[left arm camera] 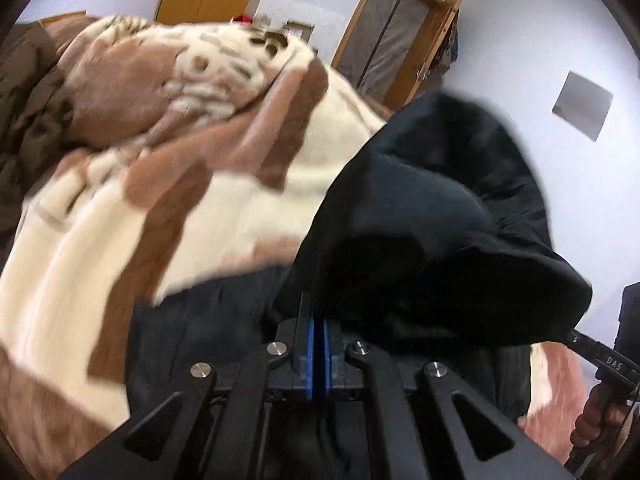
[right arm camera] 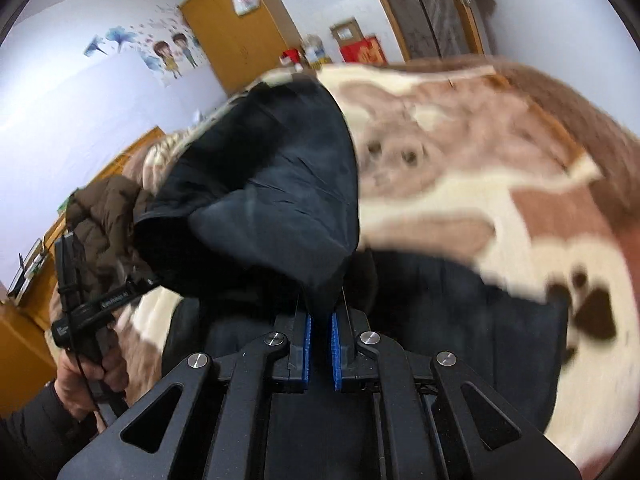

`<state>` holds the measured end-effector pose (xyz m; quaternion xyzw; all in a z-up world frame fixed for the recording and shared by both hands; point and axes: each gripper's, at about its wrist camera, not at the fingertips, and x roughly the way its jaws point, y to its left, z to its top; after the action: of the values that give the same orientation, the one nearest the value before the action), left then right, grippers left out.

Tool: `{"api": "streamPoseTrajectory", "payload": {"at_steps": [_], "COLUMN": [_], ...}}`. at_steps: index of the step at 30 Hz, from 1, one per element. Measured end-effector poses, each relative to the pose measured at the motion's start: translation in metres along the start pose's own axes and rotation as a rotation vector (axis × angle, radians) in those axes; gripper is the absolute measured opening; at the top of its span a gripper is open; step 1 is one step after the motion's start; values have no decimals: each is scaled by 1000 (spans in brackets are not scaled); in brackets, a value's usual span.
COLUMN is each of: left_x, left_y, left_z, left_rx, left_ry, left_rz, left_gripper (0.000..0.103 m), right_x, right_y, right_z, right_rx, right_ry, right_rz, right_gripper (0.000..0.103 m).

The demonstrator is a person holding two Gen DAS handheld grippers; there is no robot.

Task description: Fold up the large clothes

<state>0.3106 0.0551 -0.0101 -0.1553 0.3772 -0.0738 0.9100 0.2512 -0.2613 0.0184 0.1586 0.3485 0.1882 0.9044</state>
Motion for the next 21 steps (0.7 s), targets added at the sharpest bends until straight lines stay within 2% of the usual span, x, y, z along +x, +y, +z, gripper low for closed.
{"api": "streamPoseTrajectory", "payload": {"at_steps": [5, 7, 9, 11, 13, 16, 21], "left_x": [-18, -27, -40, -52, -65, -79, -78], "left_y": [4, 9, 15, 19, 21, 20, -16], "left_z": [-54, -74, -92, -103, -107, -97, -57], "left_rx": [41, 52, 66, 68, 78, 68, 88], "left_ry": [89, 132, 159, 173, 163, 127, 46], "left_rz": [57, 68, 85, 85, 95, 87, -4], "left_gripper": [4, 4, 4, 4, 4, 4, 4], "right_x": [-4, -12, -25, -41, -53, -58, -33], "right_y": [-9, -13, -17, -18, -15, -4, 24], "right_z": [-54, -67, -74, -73, -63, -42, -12], "right_rx": [31, 39, 56, 60, 51, 31, -29], "right_ry": [133, 153, 151, 126, 89, 36, 4], "right_rz": [-62, -82, -77, -77, -83, -71, -46], "right_gripper": [11, 12, 19, 33, 35, 36, 36]}}
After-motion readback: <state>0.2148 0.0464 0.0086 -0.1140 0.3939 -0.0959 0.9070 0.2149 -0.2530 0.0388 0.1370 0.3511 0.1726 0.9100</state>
